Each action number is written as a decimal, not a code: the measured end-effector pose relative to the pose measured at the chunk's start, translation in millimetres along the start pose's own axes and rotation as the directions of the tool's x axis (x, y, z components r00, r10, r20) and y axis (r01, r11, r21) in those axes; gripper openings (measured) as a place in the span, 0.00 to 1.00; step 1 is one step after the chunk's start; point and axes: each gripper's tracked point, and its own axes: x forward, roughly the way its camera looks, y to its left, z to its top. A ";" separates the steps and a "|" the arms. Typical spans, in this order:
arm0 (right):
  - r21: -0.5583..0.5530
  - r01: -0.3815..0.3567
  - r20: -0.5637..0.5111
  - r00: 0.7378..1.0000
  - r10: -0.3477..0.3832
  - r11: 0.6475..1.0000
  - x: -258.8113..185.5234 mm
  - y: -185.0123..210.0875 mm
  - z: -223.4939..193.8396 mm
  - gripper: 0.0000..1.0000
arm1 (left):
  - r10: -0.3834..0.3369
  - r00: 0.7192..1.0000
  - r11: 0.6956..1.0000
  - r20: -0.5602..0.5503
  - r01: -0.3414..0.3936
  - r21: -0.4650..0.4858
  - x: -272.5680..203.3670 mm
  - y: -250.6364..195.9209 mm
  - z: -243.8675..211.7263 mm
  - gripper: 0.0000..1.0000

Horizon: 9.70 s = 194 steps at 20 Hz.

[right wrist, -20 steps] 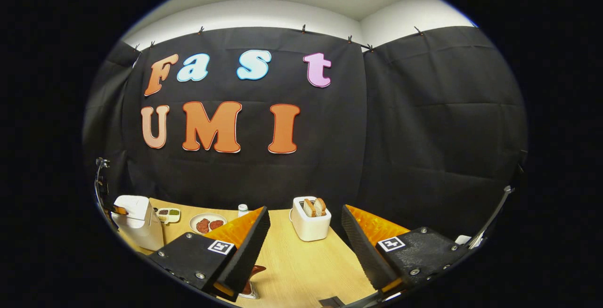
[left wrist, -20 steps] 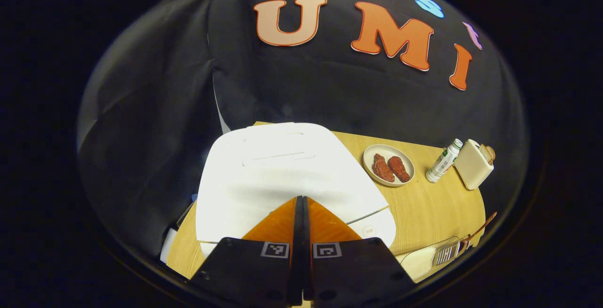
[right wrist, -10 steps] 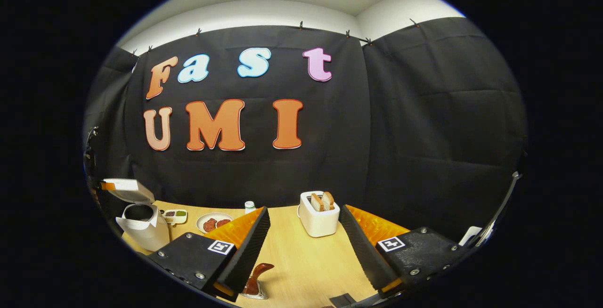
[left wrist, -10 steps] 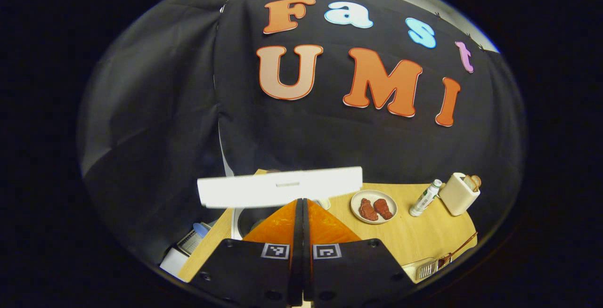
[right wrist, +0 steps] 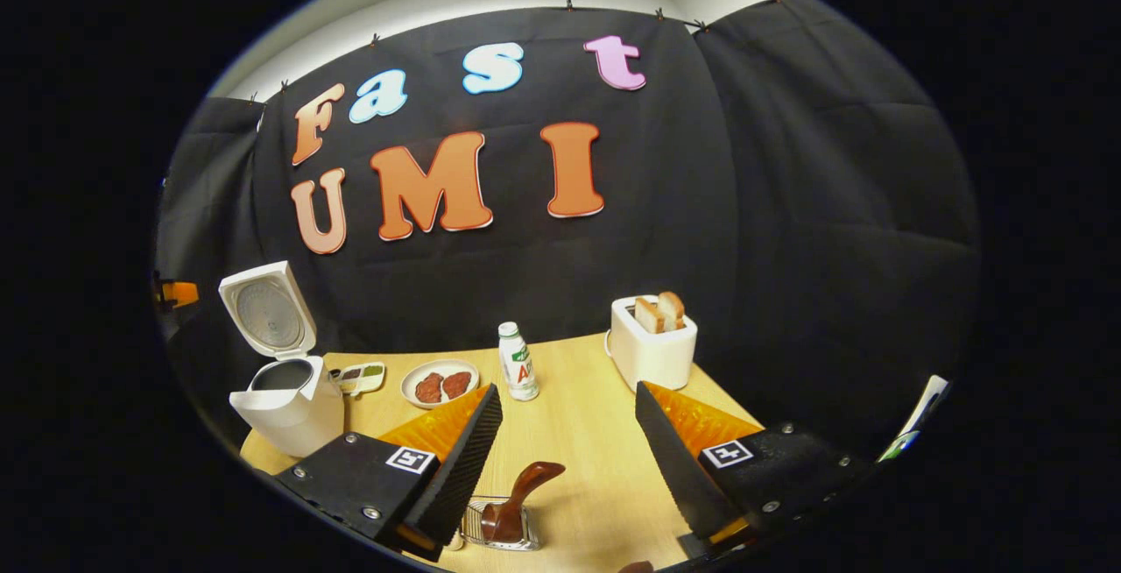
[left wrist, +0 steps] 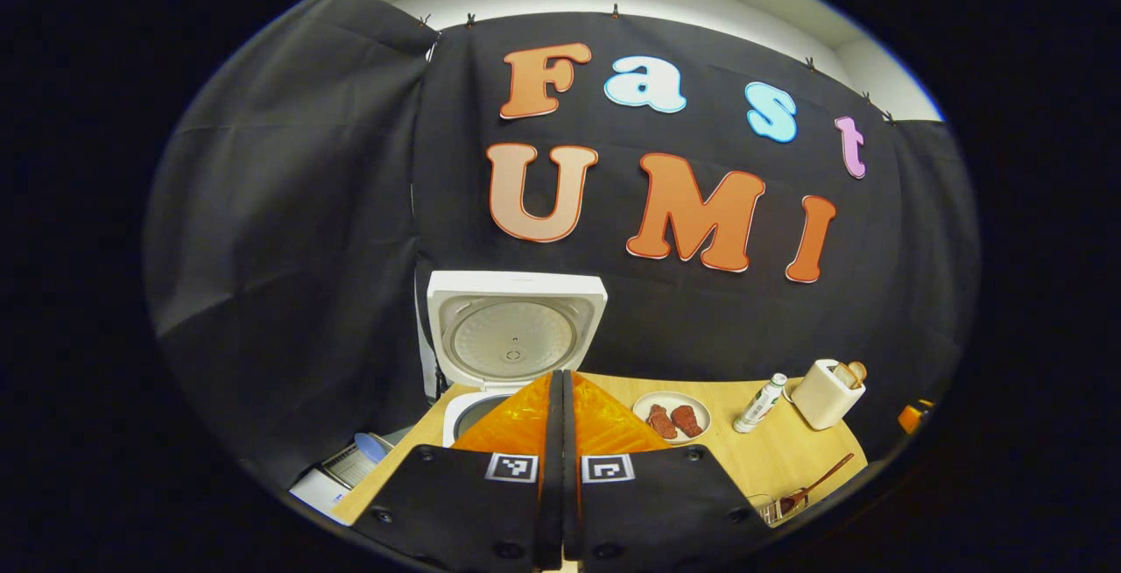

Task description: Close the left gripper, press the button to open the rice cooker; take a wooden spoon from the chopstick holder with the right hand, scoop a spoonful of rice and pour it into the rice cooker, then put the wooden spoon back into the chopstick holder.

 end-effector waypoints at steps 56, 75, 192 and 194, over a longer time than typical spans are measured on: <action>-0.051 -0.281 -0.043 0.959 0.279 0.958 0.4 210.8 -47.6 0.02 | 0.093 0.987 0.994 0.134 -0.101 0.052 -65.2 120.5 38.5 1.00; -0.013 -0.380 -0.169 0.913 0.372 0.925 20.4 268.3 -165.0 0.02 | 0.095 0.992 0.992 0.080 -0.101 0.080 -55.0 128.4 8.1 1.00; -0.147 -0.575 0.067 0.806 0.588 0.805 75.4 561.5 77.8 0.02 | 0.107 0.994 0.994 -0.032 -0.107 0.009 -3.2 190.8 -24.0 1.00; -0.188 -0.586 0.067 0.793 0.606 0.788 68.5 565.9 76.0 0.02 | 0.110 0.993 0.994 -0.036 -0.110 0.008 -2.1 191.9 -26.8 1.00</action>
